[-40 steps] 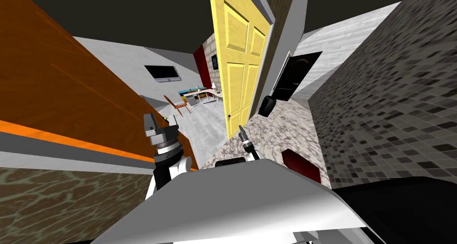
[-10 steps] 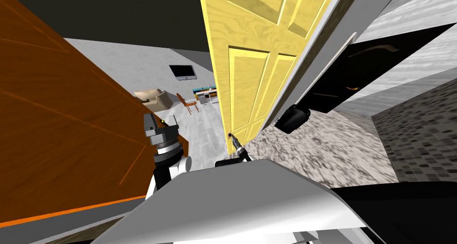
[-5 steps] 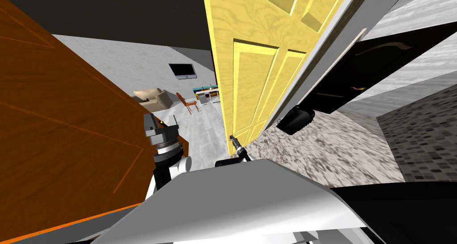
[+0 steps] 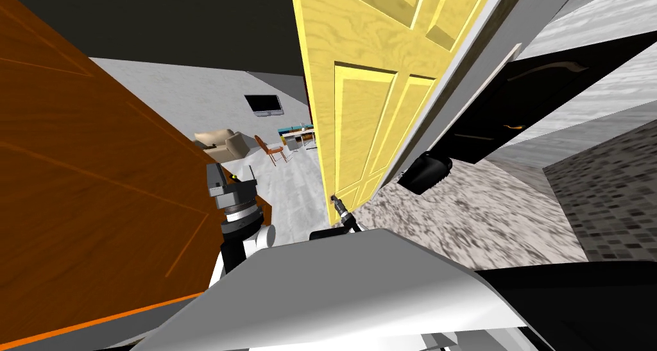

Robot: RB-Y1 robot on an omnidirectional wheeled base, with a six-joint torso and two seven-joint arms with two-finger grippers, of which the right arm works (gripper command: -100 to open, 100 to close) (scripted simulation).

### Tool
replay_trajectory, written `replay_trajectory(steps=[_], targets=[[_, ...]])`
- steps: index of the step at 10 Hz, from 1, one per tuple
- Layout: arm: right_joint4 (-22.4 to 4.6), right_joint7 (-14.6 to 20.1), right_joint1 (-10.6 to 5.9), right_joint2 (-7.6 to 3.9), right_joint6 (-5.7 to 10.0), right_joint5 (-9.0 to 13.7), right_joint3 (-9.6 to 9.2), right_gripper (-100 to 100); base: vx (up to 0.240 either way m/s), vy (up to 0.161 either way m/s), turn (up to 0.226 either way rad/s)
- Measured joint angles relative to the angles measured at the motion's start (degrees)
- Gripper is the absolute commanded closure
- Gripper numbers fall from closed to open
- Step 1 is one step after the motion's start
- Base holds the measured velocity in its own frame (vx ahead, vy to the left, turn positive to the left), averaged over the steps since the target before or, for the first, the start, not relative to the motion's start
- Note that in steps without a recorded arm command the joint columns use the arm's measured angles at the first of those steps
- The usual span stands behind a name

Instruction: Push the door open

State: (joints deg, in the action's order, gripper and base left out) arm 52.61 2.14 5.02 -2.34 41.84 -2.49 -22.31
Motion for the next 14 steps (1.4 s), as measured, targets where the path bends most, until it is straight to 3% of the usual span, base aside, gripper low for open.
replay_trajectory(steps=[3,4,7,11,12,14], targets=[[-1.03,-0.35,-0.48,0.02,0.35,0.38,1.01,100,0.159,0.102,-0.035],[-0.51,-0.35,-0.61,-0.21,-0.19,0.55,1.42,100,0.187,0.123,-0.050],[-3.35,-1.03,-2.50,-0.04,1.34,1.50,3.95,100,0.174,0.139,-0.068],[-1.40,-1.94,-1.69,-0.68,0.15,2.62,7.13,100,0.162,0.126,-0.097],[-1.21,-2.42,-1.85,-0.43,-0.33,2.97,8.17,-100,-0.067,0.086,-0.097],[-1.02,-2.47,-1.58,-0.79,-0.18,3.06,8.08,-100,-0.196,-0.015,-0.004]])
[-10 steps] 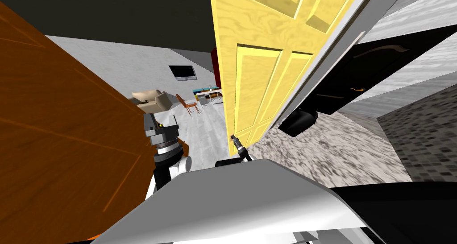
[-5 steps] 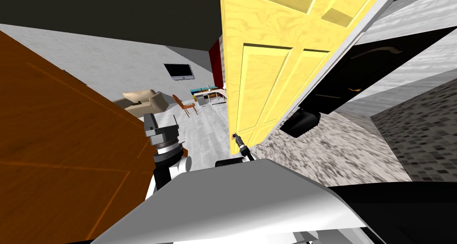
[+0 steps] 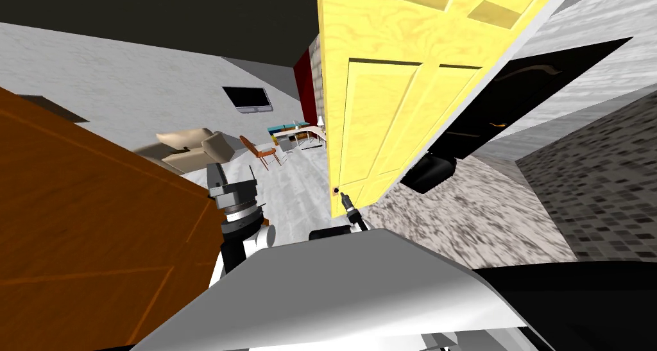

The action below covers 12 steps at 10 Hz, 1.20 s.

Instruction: Push the door open

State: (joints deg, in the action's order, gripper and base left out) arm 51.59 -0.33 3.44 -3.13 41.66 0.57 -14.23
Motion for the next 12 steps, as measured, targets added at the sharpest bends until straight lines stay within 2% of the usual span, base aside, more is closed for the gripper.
replay_trajectory(steps=[3,5,12], targets=[[1.04,0.16,0.94,0.00,-0.04,0.09,-0.33,-100,-0.241,0.014,-0.047],[1.01,0.26,1.21,0.83,0.34,0.23,-0.48,-100,-0.174,0.006,-0.034],[0.02,-0.03,0.64,0.08,1.17,0.43,0.28,-100,0.180,0.042,0.023]])
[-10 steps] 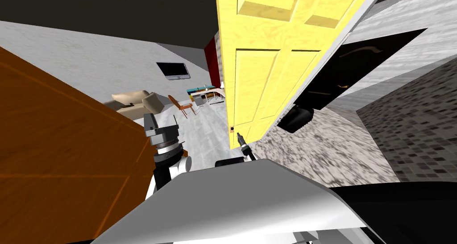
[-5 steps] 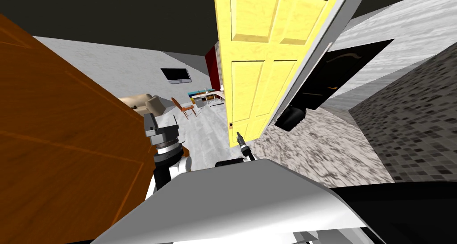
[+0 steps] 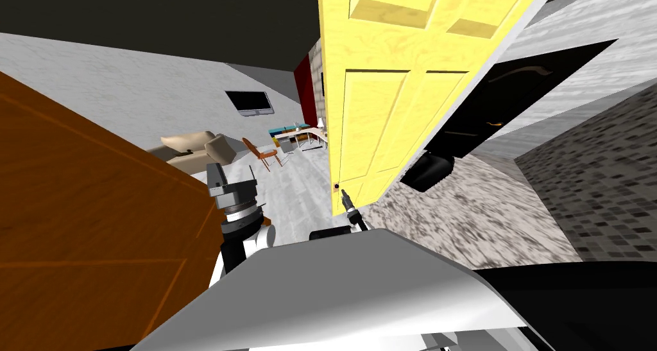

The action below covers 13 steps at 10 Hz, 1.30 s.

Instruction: Push the door open

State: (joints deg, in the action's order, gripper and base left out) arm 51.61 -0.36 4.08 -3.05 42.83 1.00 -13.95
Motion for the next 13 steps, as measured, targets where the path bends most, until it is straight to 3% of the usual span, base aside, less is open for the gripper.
replay_trajectory(steps=[4,5,10,12,13], targets=[[-0.84,-0.22,-0.51,0.75,0.61,0.15,0.57,-100,0.159,0.041,0.017],[-0.86,-0.24,-0.54,0.79,0.65,0.15,0.58,100,-0.012,-0.003,-0.003],[-0.96,-0.26,-0.43,0.75,0.49,0.12,0.53,100,-0.016,-0.004,0.001],[-2.36,-0.32,-0.99,0.66,0.94,0.29,0.88,100,0.119,0.058,-0.040],[-1.77,-0.51,-0.37,0.49,0.47,0.38,1.11,100,0.148,0.054,-0.044]])
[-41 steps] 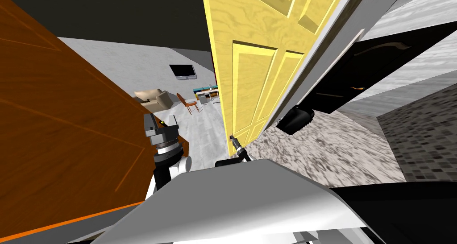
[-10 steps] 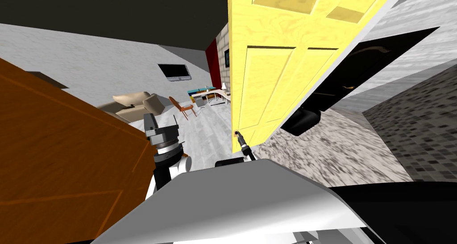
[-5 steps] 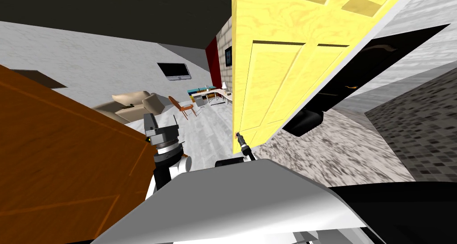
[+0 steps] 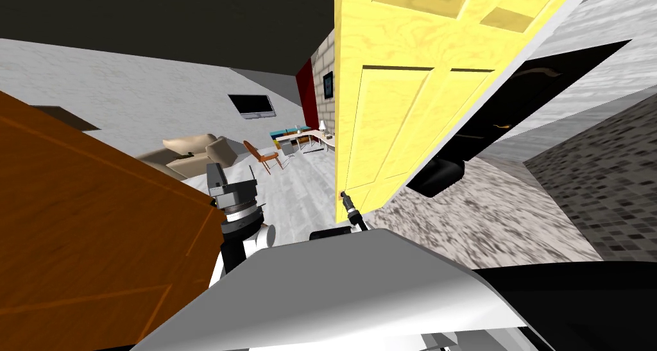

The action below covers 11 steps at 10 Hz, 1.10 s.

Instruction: Push the door open

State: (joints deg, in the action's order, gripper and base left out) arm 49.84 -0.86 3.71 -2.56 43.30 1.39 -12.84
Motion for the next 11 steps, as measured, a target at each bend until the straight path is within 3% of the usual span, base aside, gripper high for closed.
replay_trajectory(steps=[5,7,8,9,10,11], targets=[[-1.63,-0.39,-1.63,-1.03,0.76,1.10,2.53,100,0.186,0.093,-0.050],[-0.02,-1.10,-1.10,-0.99,-0.47,1.46,3.55,100,0.169,0.060,-0.047],[-0.62,-1.38,-1.37,-0.96,-0.23,1.69,4.12,100,0.143,0.071,-0.039],[1.46,-1.36,-0.26,-1.34,-1.23,1.78,4.31,100,0.073,0.043,-0.032],[1.31,-1.30,-0.77,-1.49,-1.50,1.94,4.63,100,0.021,0.009,0.014],[-0.06,-1.24,-1.74,-1.53,-0.80,2.08,4.94,100,0.055,0.032,-0.039]])
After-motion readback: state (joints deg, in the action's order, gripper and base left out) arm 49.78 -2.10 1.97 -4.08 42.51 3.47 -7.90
